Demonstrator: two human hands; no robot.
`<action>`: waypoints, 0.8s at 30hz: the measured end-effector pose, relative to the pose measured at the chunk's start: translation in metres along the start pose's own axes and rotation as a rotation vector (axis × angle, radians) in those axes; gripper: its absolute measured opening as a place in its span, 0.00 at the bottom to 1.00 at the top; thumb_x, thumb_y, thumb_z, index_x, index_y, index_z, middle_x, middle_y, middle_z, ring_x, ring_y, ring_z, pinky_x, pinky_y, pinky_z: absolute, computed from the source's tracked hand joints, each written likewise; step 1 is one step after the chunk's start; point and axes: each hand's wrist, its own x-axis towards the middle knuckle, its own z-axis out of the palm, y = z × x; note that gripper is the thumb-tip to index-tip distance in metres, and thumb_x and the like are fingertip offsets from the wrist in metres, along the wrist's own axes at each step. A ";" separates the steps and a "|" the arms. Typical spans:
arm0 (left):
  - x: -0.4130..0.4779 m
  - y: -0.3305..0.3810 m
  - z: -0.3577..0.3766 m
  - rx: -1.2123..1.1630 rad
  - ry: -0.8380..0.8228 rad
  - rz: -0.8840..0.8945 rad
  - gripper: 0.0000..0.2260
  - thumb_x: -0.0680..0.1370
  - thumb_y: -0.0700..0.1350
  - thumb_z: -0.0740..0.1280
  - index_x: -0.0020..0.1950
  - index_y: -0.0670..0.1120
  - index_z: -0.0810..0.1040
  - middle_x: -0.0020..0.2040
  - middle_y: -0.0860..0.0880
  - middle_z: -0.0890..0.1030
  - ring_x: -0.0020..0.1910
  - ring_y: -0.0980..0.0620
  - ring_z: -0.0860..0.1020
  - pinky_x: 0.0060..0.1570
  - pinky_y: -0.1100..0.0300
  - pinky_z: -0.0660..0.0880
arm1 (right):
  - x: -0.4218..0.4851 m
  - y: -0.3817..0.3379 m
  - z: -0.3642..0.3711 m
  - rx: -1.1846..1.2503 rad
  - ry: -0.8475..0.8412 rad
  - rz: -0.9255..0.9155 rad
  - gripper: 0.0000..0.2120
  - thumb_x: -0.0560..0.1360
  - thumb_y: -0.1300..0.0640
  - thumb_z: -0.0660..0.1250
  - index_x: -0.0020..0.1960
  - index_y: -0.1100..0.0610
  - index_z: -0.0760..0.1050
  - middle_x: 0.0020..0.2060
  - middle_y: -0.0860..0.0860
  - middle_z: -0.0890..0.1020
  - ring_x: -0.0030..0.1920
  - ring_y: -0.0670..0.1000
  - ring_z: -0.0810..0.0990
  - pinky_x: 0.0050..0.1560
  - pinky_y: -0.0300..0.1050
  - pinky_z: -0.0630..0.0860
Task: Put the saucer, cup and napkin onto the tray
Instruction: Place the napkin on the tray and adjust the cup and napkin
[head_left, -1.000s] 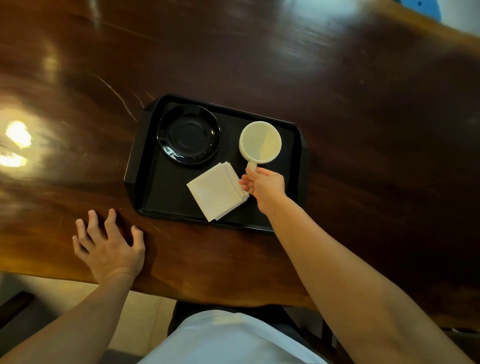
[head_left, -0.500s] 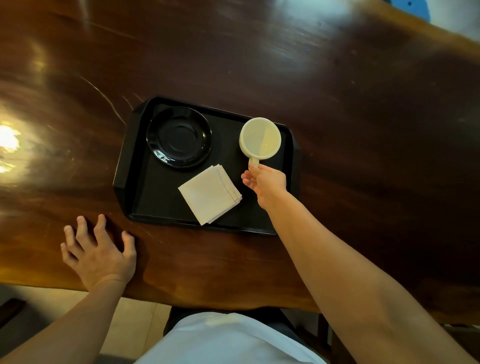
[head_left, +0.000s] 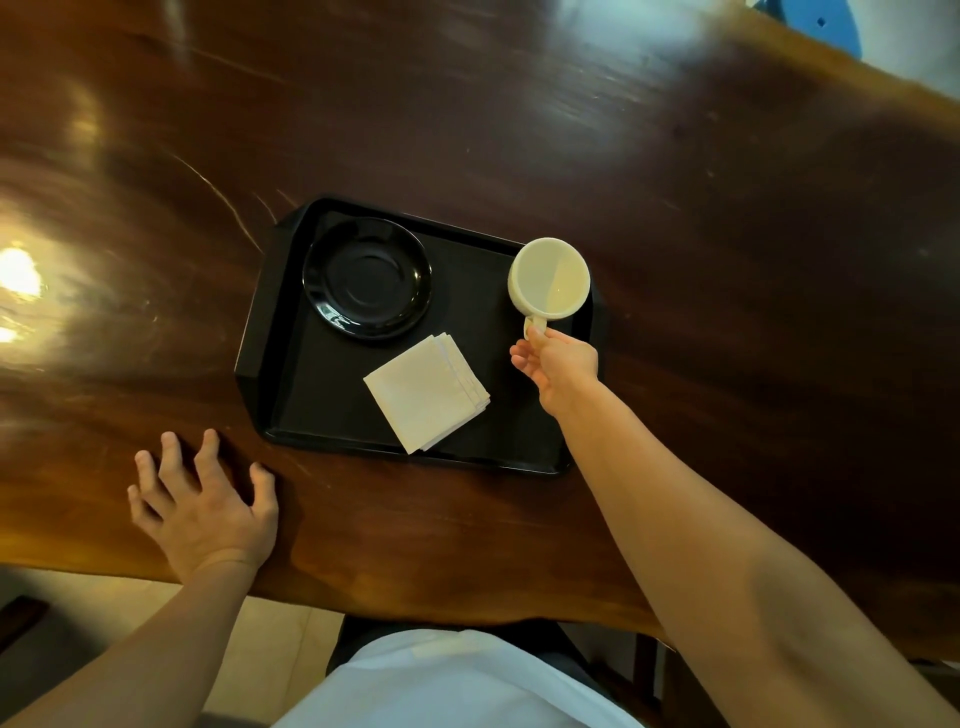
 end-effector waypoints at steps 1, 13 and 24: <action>0.000 0.000 0.000 0.001 -0.003 0.000 0.30 0.78 0.64 0.55 0.76 0.51 0.65 0.81 0.41 0.60 0.82 0.37 0.53 0.77 0.37 0.47 | 0.001 0.000 -0.001 -0.001 0.000 -0.002 0.09 0.76 0.59 0.73 0.54 0.61 0.80 0.45 0.57 0.84 0.42 0.52 0.86 0.34 0.41 0.82; -0.001 0.002 -0.002 0.000 -0.003 0.004 0.30 0.78 0.63 0.56 0.76 0.50 0.65 0.81 0.40 0.60 0.82 0.37 0.53 0.77 0.37 0.47 | -0.004 -0.001 -0.017 -0.119 -0.080 -0.053 0.23 0.77 0.56 0.72 0.69 0.59 0.72 0.47 0.55 0.84 0.46 0.53 0.85 0.41 0.46 0.83; 0.000 0.001 -0.003 0.004 0.004 0.014 0.30 0.78 0.63 0.56 0.76 0.49 0.66 0.81 0.39 0.61 0.81 0.36 0.54 0.77 0.37 0.48 | -0.031 0.038 0.025 -0.337 -0.127 -0.205 0.04 0.80 0.55 0.67 0.52 0.55 0.77 0.42 0.53 0.85 0.32 0.47 0.83 0.29 0.38 0.77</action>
